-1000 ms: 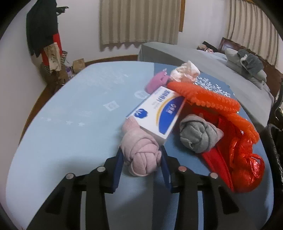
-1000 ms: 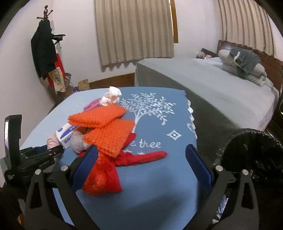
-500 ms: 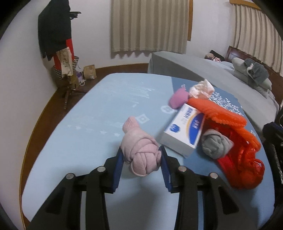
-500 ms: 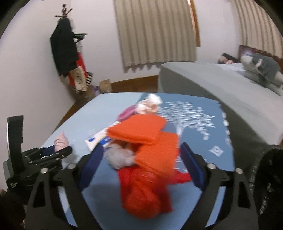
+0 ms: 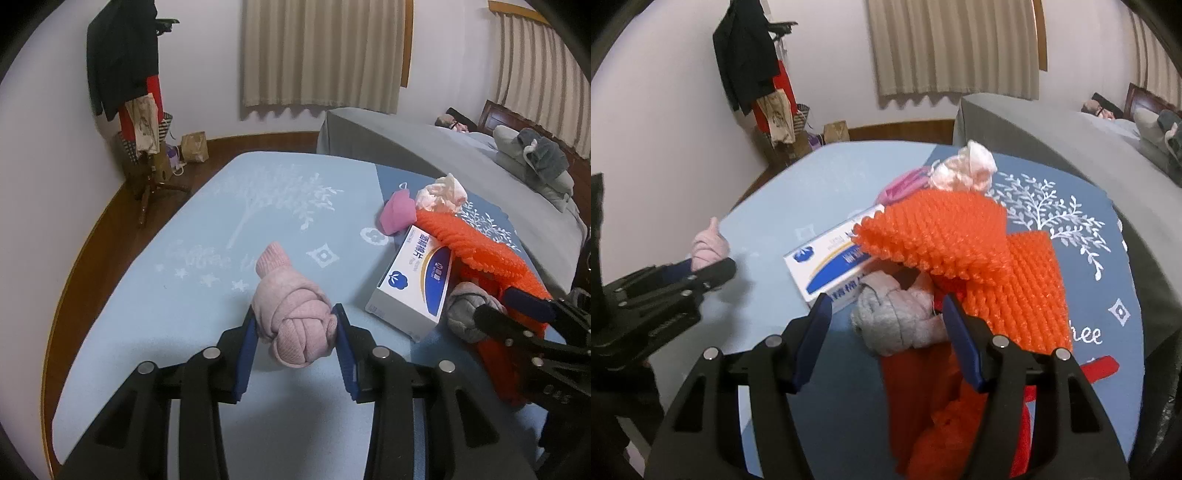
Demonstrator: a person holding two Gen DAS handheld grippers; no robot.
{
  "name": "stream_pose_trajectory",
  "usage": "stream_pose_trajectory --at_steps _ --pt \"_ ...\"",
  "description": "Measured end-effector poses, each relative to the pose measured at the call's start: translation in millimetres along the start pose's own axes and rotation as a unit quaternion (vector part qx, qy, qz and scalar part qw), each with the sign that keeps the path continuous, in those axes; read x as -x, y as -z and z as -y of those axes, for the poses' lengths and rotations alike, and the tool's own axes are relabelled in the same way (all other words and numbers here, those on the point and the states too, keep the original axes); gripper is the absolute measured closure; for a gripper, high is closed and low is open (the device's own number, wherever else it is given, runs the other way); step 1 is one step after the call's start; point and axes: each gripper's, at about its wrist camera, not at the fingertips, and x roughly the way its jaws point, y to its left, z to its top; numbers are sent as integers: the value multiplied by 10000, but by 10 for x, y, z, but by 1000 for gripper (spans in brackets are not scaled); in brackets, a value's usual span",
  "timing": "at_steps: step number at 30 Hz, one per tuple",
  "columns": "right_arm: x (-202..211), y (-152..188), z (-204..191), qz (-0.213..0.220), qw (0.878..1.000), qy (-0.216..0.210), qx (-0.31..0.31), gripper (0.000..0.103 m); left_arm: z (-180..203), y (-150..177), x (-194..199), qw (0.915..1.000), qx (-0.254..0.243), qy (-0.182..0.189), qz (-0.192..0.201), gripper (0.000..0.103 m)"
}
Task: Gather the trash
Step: 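Grasp the grey sock with the right gripper while the left gripper holds the pink sock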
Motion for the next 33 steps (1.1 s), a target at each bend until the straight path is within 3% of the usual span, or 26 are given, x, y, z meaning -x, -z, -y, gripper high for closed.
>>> stream_pose_trajectory --at_steps 5,8,12,23,30,33 --pt "-131 47 4 -149 9998 78 58 42 19 10 -4 10000 -2 13 -14 63" --pt "-155 68 6 -195 9997 119 58 57 47 17 -2 10000 -28 33 -26 63" --pt "-111 59 27 -186 9998 -17 32 63 64 14 30 10000 -74 50 -9 63" --pt "475 49 99 346 9973 -615 -178 64 211 -38 213 9997 -193 132 116 63" --pt "784 113 273 507 9973 -448 -289 64 462 -48 312 9985 -383 355 160 63" --pt "944 147 361 621 9973 -286 -282 69 669 -54 383 9972 -495 517 207 63"
